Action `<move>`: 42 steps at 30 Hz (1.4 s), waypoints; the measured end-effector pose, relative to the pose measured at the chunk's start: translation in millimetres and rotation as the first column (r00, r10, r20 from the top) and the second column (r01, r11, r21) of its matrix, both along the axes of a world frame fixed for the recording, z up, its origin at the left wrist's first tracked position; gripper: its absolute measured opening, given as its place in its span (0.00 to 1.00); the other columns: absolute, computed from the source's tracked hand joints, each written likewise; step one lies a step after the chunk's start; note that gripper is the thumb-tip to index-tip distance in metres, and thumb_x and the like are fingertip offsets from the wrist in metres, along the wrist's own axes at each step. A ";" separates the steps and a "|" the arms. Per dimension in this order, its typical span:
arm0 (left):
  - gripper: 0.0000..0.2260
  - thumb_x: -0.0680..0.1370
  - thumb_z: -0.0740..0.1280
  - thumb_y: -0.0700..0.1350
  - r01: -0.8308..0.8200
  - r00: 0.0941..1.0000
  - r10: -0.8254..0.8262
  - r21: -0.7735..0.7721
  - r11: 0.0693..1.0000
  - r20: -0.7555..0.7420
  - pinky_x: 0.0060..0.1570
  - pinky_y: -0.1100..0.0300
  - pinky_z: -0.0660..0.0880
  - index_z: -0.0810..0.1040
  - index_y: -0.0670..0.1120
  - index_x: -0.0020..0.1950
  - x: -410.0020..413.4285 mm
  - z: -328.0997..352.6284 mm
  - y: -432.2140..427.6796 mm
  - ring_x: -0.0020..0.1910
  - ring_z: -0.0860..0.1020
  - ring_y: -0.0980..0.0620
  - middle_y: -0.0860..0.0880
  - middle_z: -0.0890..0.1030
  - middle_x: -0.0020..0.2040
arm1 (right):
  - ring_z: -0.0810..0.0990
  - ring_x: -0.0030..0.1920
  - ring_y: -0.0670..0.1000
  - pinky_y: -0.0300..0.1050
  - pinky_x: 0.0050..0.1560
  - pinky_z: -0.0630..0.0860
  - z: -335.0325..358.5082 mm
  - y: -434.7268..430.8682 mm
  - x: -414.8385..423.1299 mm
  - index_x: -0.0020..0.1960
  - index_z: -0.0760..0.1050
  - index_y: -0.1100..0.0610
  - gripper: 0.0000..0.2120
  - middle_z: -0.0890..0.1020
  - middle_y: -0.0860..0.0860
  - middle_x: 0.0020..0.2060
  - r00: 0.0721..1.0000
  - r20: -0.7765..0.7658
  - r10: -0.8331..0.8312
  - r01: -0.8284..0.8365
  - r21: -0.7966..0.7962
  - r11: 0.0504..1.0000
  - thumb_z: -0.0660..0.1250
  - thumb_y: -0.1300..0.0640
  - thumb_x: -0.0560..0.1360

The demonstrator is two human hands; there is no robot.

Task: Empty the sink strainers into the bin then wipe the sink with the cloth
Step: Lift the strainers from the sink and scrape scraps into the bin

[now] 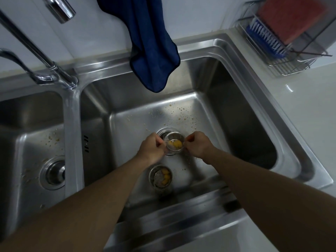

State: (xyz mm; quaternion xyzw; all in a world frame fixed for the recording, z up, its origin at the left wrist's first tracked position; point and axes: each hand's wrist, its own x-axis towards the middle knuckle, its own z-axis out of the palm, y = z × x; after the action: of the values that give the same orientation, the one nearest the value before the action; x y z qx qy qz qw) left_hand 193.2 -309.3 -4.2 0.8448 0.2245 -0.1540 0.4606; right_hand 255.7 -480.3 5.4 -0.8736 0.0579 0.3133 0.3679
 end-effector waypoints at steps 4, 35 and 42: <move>0.02 0.81 0.66 0.43 0.061 0.998 -0.062 -0.008 0.998 -0.033 0.44 0.56 0.80 0.74 0.47 0.50 -4.1 1.5 -5.3 0.46 0.81 0.50 0.46 0.82 0.48 | 0.81 0.56 0.58 0.51 0.56 0.81 6.6 -10.1 -0.3 0.64 0.72 0.58 0.18 0.79 0.57 0.56 0.995 -0.096 0.027 -0.025 0.022 0.999 0.71 0.61 0.76; 0.11 0.82 0.65 0.51 0.476 0.866 -0.458 0.055 0.878 -0.199 0.59 0.51 0.78 0.80 0.48 0.59 -9.8 2.5 -42.4 0.56 0.80 0.49 0.47 0.83 0.57 | 0.86 0.51 0.57 0.54 0.56 0.83 14.8 -46.1 -3.3 0.60 0.78 0.62 0.13 0.84 0.59 0.52 0.790 -0.396 0.468 -0.555 -0.136 0.821 0.70 0.58 0.78; 0.17 0.82 0.64 0.51 0.459 0.874 -0.440 0.052 0.887 -0.207 0.64 0.51 0.75 0.75 0.48 0.69 -9.2 15.0 -37.6 0.62 0.78 0.48 0.46 0.79 0.65 | 0.75 0.66 0.57 0.53 0.67 0.73 22.4 -50.0 -2.8 0.73 0.69 0.58 0.25 0.74 0.56 0.70 0.812 -0.274 0.515 -0.574 -0.224 0.787 0.67 0.49 0.79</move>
State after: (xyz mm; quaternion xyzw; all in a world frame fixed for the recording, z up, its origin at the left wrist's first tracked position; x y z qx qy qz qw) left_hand 184.0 -346.8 10.7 0.8771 0.0719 -0.3252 0.3462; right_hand 252.9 -530.3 27.8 -0.8620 -0.1149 0.4794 0.1183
